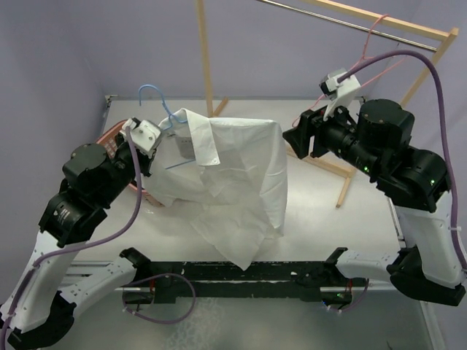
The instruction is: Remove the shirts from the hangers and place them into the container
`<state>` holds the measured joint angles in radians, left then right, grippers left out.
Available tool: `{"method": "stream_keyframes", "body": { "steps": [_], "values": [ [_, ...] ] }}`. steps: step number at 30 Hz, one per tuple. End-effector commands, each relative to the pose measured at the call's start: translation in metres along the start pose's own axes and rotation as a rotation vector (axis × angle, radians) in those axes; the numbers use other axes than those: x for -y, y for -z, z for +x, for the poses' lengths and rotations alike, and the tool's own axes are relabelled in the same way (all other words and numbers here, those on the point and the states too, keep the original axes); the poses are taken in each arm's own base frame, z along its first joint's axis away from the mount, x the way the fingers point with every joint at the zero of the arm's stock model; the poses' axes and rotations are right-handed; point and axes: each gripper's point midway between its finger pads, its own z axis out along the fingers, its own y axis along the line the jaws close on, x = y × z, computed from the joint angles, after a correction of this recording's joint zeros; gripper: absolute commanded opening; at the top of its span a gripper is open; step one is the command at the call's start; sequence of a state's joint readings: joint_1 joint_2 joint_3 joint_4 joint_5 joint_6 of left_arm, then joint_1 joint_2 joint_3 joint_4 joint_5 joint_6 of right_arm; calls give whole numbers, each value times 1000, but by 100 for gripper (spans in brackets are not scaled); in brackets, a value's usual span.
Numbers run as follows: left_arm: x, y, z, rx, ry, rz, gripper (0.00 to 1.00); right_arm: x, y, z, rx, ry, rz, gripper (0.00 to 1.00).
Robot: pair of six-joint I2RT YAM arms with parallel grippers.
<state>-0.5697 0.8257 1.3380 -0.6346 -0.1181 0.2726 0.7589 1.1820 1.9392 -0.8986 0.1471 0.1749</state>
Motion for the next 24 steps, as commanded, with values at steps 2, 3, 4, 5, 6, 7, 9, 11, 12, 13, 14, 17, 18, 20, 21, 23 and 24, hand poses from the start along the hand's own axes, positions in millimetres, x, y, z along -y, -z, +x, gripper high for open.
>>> {"method": "stream_keyframes", "body": {
  "steps": [2, 3, 4, 5, 6, 7, 9, 11, 12, 13, 14, 17, 18, 20, 21, 23, 24],
  "values": [
    [-1, 4, -15, 68, 25, 3, 0, 6, 9, 34, -163, 79, 6, 57],
    [-1, 3, -14, 60, 26, -1, 0, -4, 8, 39, -171, 73, -50, 57],
    [-2, 0, -13, 46, 29, -5, 0, -14, 7, 45, -177, 67, -111, 56],
    [-3, -2, -11, 31, 33, -9, 0, -23, 5, 47, -171, 60, -158, 56],
    [-4, -4, -11, 19, 38, -14, 0, -33, 5, 48, -159, 53, -216, 55],
    [-5, -8, -10, 1, 45, -21, 0, -42, 3, 50, -151, 47, -266, 56],
    [-8, -16, -7, -46, 61, -44, 0, -51, 1, 47, -127, 42, -311, 55],
    [-11, -22, -7, -78, 73, -61, 0, -52, -2, 43, -100, 43, -313, 55],
    [-12, -24, -7, -85, 80, -71, 0, -53, -4, 41, -89, 41, -318, 55],
    [-14, -26, -6, -91, 86, -83, 0, -53, -5, 39, -88, 44, -319, 55],
    [-16, -27, -6, -93, 88, -94, 0, -54, -6, 40, -93, 48, -323, 55],
    [-17, -28, -7, -91, 99, -101, 0, -68, -11, 39, -89, 41, -394, 55],
    [-16, -27, -8, -86, 102, -97, 0, -72, -14, 39, -87, 35, -414, 55],
    [-16, -27, -11, -78, 111, -97, 0, -81, -25, 41, -83, 32, -443, 54],
    [-16, -27, -12, -75, 114, -96, 0, -84, -31, 41, -75, 36, -446, 53],
    [-16, -27, -15, -69, 116, -91, 0, -93, -46, 42, -42, 54, -438, 52],
    [-16, -27, -16, -67, 116, -90, 0, -98, -53, 40, -16, 68, -428, 52]
  ]
}}
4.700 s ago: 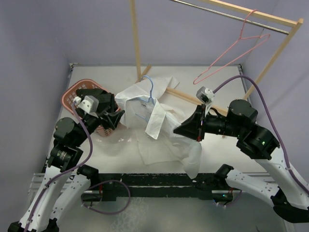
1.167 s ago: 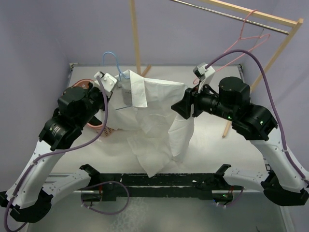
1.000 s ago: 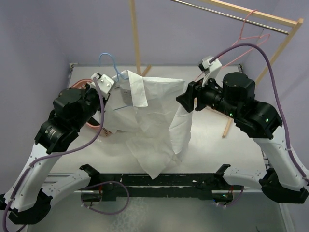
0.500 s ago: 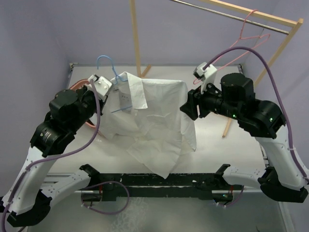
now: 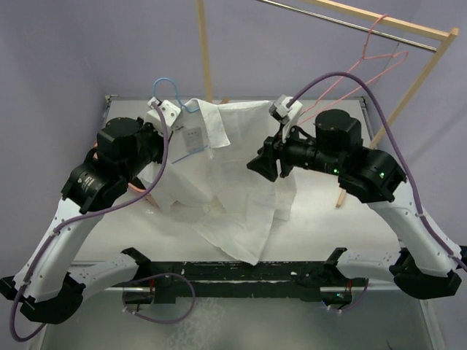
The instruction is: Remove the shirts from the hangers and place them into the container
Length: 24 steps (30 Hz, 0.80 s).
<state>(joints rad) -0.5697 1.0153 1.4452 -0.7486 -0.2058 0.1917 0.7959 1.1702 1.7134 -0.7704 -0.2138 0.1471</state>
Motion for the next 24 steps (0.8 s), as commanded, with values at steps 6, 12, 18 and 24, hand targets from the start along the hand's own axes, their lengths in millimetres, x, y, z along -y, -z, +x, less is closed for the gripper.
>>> {"method": "stream_keyframes", "body": {
  "steps": [6, 12, 18, 24],
  "values": [
    [-18, 20, -45, 144, 67, -55, 0, -24, -79, -14, 180, 136, 47, 54],
    [-20, 28, -46, 158, 68, -58, 0, -19, -97, -8, 292, 111, 117, 56],
    [-20, 35, -48, 181, 74, -49, 0, -13, -99, -13, 442, 82, 168, 57],
    [-18, 35, -46, 176, 76, -44, 0, -15, -100, -15, 546, 52, 199, 58]
  ]
}}
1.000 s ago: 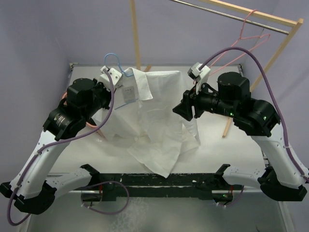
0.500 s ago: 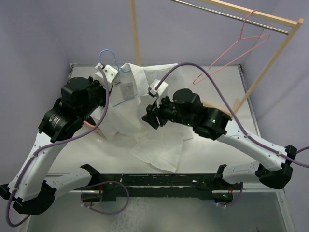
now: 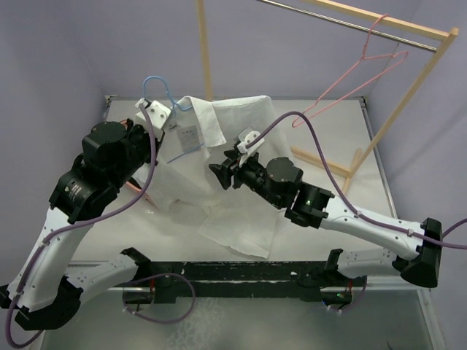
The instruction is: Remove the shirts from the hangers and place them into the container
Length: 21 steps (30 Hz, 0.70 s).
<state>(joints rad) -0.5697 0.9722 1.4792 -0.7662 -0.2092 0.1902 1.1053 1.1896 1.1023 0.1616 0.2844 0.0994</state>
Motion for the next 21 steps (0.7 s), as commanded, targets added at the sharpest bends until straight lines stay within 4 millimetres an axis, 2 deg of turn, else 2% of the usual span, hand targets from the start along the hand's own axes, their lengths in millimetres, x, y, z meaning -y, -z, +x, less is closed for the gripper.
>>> {"method": "stream_keyframes", "body": {
  "steps": [1, 9, 16, 19, 20, 21],
  "values": [
    [-9, 11, -32, 118, 64, -26, 0, -1, 3, -51, 239, -57, 46, 58],
    [-7, 10, -32, 121, 71, -20, 0, -23, -2, -46, 274, -23, 111, 60],
    [-4, 15, -33, 135, 82, 0, 0, 1, -18, -38, 262, -62, 351, 58],
    [-5, 20, -32, 142, 84, 1, 0, 4, -25, -30, 270, -47, 412, 52],
    [-5, 21, -32, 144, 85, 1, 0, 7, -26, -29, 280, -46, 435, 46],
    [-5, 23, -32, 147, 85, 2, 0, 11, -26, -33, 303, -50, 468, 36]
  ]
}}
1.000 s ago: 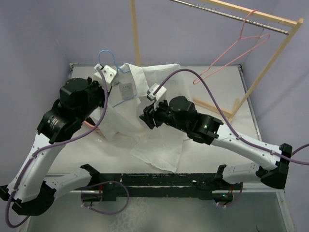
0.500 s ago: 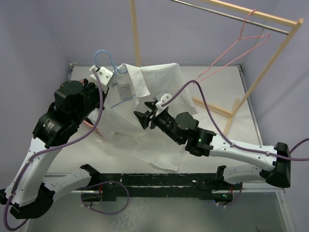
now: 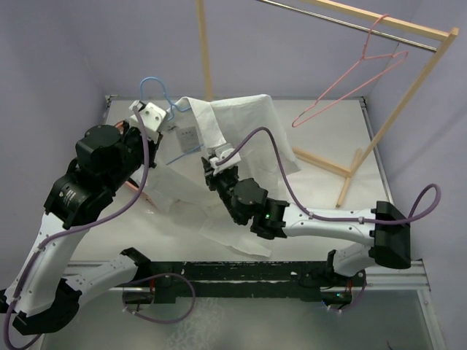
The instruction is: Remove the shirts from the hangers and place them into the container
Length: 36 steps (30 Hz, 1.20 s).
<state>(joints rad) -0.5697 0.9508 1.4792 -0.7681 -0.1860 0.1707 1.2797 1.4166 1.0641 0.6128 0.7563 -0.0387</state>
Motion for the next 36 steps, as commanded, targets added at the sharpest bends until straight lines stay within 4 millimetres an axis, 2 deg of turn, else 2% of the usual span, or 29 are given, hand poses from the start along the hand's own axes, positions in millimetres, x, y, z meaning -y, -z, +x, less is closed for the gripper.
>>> {"method": "stream_keyframes", "body": {
  "steps": [1, 2, 3, 7, 11, 15, 18, 26, 31, 36],
  "values": [
    [-7, 16, -28, 123, 60, -18, 0, 30, -5, -44, 137, -82, 223, 20],
    [-7, 16, -26, 117, 57, -20, 0, 34, -4, -46, 130, -78, 256, 5],
    [-7, 16, -23, 107, 51, -21, 0, 38, -2, -48, 127, -77, 271, 0],
    [-7, 16, -10, 83, 35, -31, 0, 58, 17, -64, 103, -64, 289, 0],
    [-4, 12, 11, 42, 22, -31, 0, 89, 49, -88, 54, -58, 270, 0],
    [4, 12, 23, 33, 22, -1, 0, 129, 91, -128, 42, -97, 253, 0],
    [12, 18, 27, 58, 10, 41, 0, 149, 112, -154, 39, -111, 226, 0],
    [29, 46, 32, 171, -37, 145, 0, 173, 147, -182, -31, -92, 149, 0],
    [31, 41, 41, 132, -34, 151, 0, 191, 161, -207, 33, -130, 154, 0],
    [33, 35, 42, 104, -31, 158, 0, 192, 160, -234, 81, -116, 142, 0]
  ]
}}
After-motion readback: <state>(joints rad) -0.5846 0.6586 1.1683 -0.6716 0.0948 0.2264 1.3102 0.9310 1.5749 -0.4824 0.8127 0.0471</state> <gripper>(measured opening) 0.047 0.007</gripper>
